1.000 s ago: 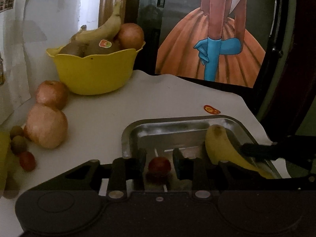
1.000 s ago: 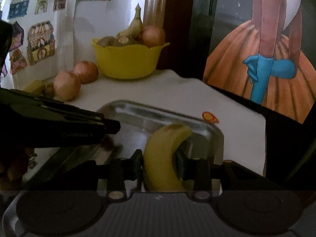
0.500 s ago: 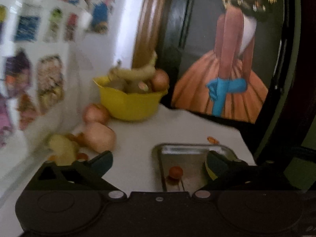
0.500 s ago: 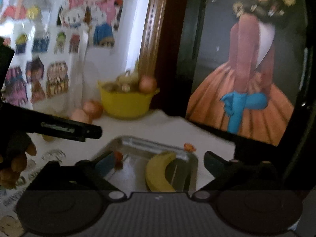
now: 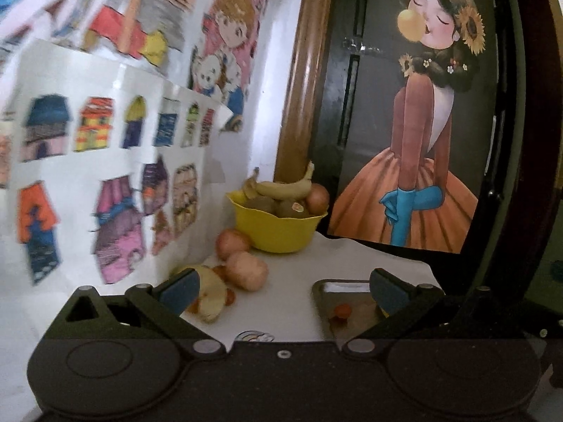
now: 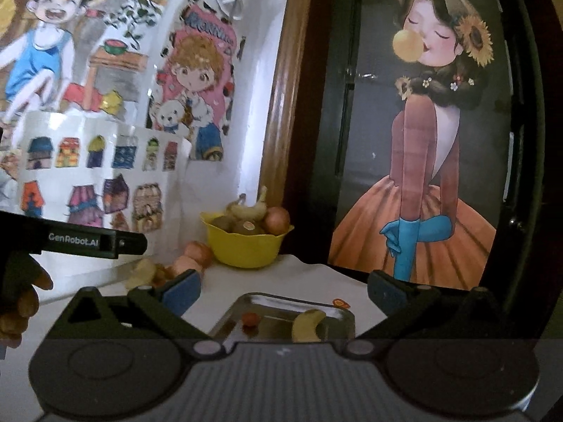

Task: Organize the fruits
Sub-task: 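Open both tools to drop the tomato and banana onto the tray, then withdraw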

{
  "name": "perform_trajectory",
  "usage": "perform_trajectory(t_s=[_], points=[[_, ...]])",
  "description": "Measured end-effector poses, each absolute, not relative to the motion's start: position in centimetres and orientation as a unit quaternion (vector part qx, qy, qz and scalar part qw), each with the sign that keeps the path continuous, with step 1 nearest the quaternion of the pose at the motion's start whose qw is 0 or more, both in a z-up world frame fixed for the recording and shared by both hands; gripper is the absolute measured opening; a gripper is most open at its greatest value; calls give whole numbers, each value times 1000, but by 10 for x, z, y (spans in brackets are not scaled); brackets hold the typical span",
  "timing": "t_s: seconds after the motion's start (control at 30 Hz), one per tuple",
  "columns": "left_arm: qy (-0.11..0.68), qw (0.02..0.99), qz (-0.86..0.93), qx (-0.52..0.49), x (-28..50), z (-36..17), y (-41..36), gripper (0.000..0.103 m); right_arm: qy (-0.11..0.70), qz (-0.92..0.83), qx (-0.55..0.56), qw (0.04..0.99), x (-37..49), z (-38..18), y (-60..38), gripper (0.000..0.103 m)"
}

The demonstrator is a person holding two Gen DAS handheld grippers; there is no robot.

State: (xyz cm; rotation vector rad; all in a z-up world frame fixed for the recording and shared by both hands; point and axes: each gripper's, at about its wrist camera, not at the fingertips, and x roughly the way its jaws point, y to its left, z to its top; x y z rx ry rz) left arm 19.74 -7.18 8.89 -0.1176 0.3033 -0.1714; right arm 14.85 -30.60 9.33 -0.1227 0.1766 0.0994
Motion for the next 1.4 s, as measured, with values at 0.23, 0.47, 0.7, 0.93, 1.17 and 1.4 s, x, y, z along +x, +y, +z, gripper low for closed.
perform_trajectory(t_s=[0.23,0.47,0.7,0.93,1.17,1.4], points=[[149,985,-76,-45,150,75,-49,102,94,26,-70,993,101,85,-286,103],[165,983,-72,-25,117,50,-35,102,127,-1,-52,991,65,68,-271,103],[188,980,-69,-11,104,31,-22,102,181,-17,-38,983,54,47,-268,103],[207,976,-59,-11,99,19,-8,102,224,-24,-28,974,53,30,-261,103],[221,974,-56,-10,105,15,-4,102,250,-15,-21,968,60,21,-255,103],[223,974,-48,-7,117,20,0,102,262,-3,-19,965,74,23,-248,103]])
